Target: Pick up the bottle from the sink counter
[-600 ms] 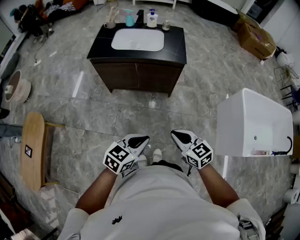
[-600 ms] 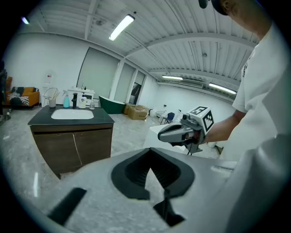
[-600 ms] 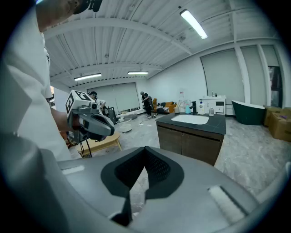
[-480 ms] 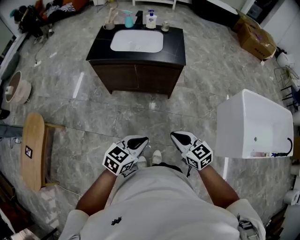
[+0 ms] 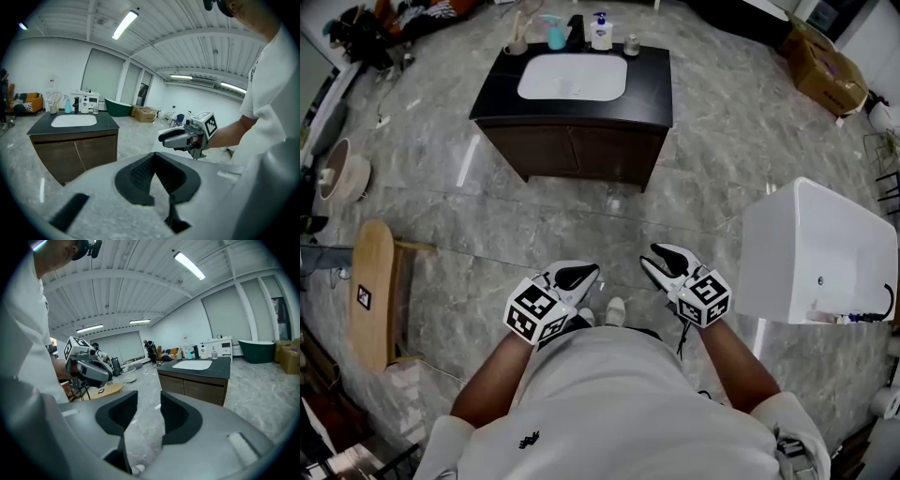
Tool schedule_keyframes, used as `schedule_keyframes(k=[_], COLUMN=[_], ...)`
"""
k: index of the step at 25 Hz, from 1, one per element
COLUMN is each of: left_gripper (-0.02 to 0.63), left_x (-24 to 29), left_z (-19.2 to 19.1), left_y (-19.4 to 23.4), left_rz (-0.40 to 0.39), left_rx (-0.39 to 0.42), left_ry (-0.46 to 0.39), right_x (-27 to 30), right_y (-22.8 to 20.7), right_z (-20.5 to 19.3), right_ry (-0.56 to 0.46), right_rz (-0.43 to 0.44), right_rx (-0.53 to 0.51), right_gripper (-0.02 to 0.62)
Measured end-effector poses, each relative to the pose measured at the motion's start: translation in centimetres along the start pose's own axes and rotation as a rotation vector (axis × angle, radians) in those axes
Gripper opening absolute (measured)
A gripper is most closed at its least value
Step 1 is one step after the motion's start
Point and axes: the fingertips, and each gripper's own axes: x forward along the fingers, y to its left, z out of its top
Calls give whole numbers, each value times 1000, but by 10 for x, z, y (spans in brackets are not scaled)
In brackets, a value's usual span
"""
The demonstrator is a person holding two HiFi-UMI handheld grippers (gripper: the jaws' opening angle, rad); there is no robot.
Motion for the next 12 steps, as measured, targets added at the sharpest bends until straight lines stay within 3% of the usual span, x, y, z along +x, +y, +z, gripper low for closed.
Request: schedule_keyframes(k=[2, 8, 12], left_gripper=[6, 6, 6], left_x=[10, 29, 40], left_z=[7, 17, 27], left_y=[2, 10, 27], left_rz=[6, -18, -42], left_rx=[2, 3, 22], left_ry=[-5, 7, 14], right_x=[-1, 0, 10], right_y=[-18, -68, -99], right_z=[4, 18, 29], right_ry=[-16, -68, -83], right_rz=[-15, -122, -174], right_rx=[-20, -35, -31], right_gripper=[250, 433, 462])
